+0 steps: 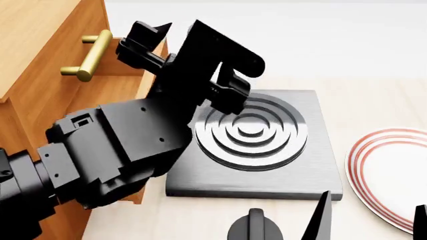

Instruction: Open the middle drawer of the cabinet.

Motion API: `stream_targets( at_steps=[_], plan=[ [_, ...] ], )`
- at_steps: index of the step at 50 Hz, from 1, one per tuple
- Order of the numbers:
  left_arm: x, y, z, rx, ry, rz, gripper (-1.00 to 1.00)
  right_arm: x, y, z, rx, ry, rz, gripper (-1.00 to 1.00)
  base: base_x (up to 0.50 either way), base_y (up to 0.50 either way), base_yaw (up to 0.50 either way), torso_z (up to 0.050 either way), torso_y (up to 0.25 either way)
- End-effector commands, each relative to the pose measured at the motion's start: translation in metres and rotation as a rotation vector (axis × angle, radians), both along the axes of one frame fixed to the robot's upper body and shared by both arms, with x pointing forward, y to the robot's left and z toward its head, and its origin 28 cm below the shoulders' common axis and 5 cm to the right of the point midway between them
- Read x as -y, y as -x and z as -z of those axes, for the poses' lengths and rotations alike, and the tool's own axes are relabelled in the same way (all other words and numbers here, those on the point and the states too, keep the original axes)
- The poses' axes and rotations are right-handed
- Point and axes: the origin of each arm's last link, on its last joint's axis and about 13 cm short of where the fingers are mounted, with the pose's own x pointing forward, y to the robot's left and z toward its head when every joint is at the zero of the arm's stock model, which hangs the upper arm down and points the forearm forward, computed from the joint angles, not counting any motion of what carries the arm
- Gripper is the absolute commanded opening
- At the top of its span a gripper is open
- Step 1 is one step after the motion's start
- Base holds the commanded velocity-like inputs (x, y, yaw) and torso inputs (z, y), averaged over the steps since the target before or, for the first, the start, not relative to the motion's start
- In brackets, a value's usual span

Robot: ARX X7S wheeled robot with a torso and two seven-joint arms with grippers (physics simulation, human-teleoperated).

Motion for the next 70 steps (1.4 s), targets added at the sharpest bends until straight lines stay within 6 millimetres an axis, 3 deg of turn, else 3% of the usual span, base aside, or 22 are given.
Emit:
stream_targets(
  at_steps=[1,6,18,25,33,43,52,70],
  plan=[
    [-0.005,-0.004,-0.029,-0.23,0.204,-0.009,1.0,0.001,-0.001,0.001,-0.003,-0.002,0.002,1.0,0.0,0.0,0.0,0.0,0.0],
    [-0.01,-0.004,-0.034,-0.338,0.22,-0.03,1.0,0.001,0.0,0.0,-0.002,-0.004,0.003,1.0,0.0,0.0,0.0,0.0,0.0],
    [-0.021,-0.008,-0.066,-0.404,0.3,-0.115,1.0,0.003,0.0,0.0,-0.002,-0.013,0.006,1.0,0.0,0.0,0.0,0.0,0.0],
    [-0.023,-0.005,-0.075,-0.471,0.319,-0.139,1.0,0.004,0.0,-0.001,-0.001,-0.016,0.01,1.0,0.0,0.0,0.0,0.0,0.0],
    [-0.019,-0.003,-0.072,-0.563,0.436,-0.124,1.0,0.005,0.001,-0.002,-0.001,-0.017,0.012,1.0,0.0,0.0,0.0,0.0,0.0],
    [-0.017,0.0,-0.066,-0.554,0.344,-0.079,1.0,0.004,0.0,-0.001,-0.001,-0.017,0.011,1.0,0.0,0.0,0.0,0.0,0.0],
    [-0.02,-0.006,-0.065,-0.564,0.476,-0.193,1.0,0.004,0.0,0.0,-0.004,-0.017,0.011,1.0,0.0,0.0,0.0,0.0,0.0],
    [-0.021,-0.008,-0.05,-0.589,0.493,-0.231,1.0,0.005,0.001,0.0,-0.002,-0.018,0.013,1.0,0.0,0.0,0.0,0.0,0.0]
  ],
)
